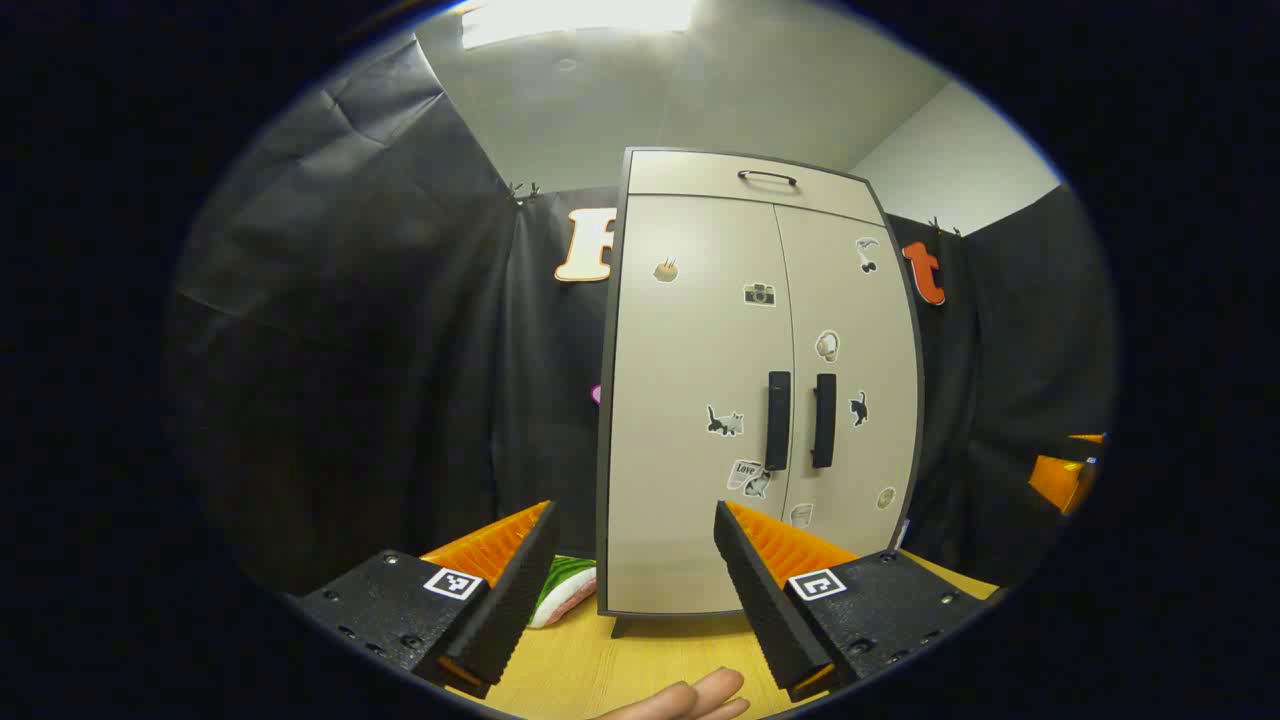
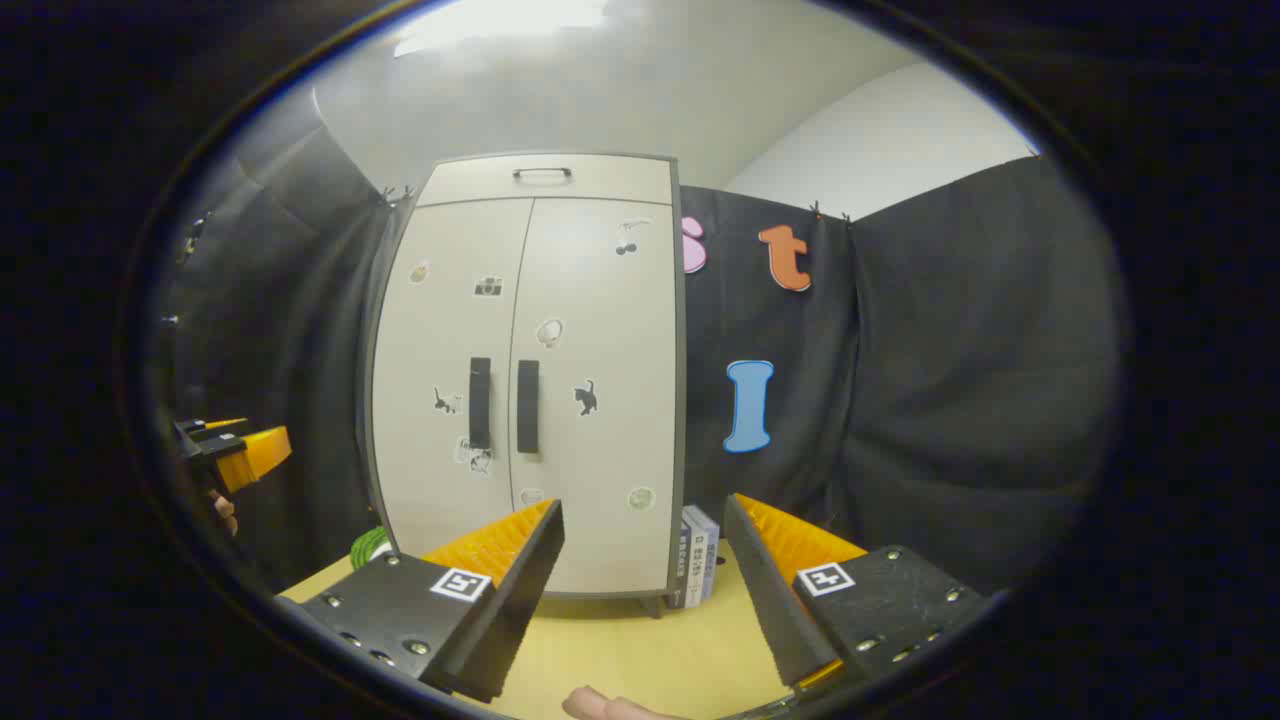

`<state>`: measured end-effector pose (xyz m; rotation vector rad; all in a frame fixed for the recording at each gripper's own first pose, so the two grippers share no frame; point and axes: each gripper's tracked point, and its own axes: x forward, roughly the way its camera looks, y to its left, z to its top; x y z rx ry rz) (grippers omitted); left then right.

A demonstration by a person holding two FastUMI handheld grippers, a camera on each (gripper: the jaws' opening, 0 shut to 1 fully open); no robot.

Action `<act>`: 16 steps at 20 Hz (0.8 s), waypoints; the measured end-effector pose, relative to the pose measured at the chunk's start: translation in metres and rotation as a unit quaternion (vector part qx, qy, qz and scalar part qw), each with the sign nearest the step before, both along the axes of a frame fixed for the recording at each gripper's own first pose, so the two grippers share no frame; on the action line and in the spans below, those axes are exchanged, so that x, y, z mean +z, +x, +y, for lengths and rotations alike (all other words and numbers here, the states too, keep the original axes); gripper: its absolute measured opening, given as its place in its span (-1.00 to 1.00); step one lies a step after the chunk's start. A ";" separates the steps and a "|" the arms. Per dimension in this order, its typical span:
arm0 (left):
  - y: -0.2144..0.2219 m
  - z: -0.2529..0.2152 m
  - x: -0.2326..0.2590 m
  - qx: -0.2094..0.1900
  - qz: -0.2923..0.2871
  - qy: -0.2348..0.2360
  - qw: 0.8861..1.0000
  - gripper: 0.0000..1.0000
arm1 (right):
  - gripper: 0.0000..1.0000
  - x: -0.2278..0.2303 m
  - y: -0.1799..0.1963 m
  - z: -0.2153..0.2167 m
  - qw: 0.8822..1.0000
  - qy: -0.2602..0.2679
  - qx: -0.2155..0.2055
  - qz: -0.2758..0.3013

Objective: Open the right door of the double-door shoe cabinet with the right hand, and open the left door with the left hand.

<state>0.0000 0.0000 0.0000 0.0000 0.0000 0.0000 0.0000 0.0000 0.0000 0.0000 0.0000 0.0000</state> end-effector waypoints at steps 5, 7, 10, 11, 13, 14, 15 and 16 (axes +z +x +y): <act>-0.004 -0.010 -0.004 -0.017 0.005 0.003 1.000 0.91 | 0.87 -0.009 0.009 0.002 1.000 -0.007 -0.003 0.010; -0.004 -0.010 -0.005 -0.017 0.004 0.001 1.000 0.91 | 0.87 -0.011 0.012 0.000 1.000 -0.009 -0.006 0.010; -0.004 -0.009 -0.005 -0.016 0.003 0.005 1.000 0.91 | 0.87 -0.012 0.013 0.001 1.000 -0.002 -0.006 0.012; -0.005 -0.008 -0.006 -0.016 0.004 0.006 1.000 0.91 | 0.87 -0.012 0.014 0.002 1.000 -0.003 -0.004 0.012; -0.006 -0.009 -0.006 -0.018 0.004 0.006 1.000 0.91 | 0.87 -0.013 0.015 0.004 1.000 -0.006 -0.003 0.010; -0.006 -0.009 -0.008 -0.018 0.005 0.006 1.000 0.91 | 0.92 -0.014 0.016 0.005 1.000 -0.007 -0.002 0.009; -0.006 -0.009 -0.009 -0.019 0.005 0.007 1.000 0.91 | 0.87 -0.015 0.018 0.008 1.000 -0.008 0.000 0.009; -0.006 -0.010 -0.011 -0.022 0.005 0.009 1.000 0.91 | 0.87 -0.016 0.022 0.011 1.000 -0.006 0.002 0.008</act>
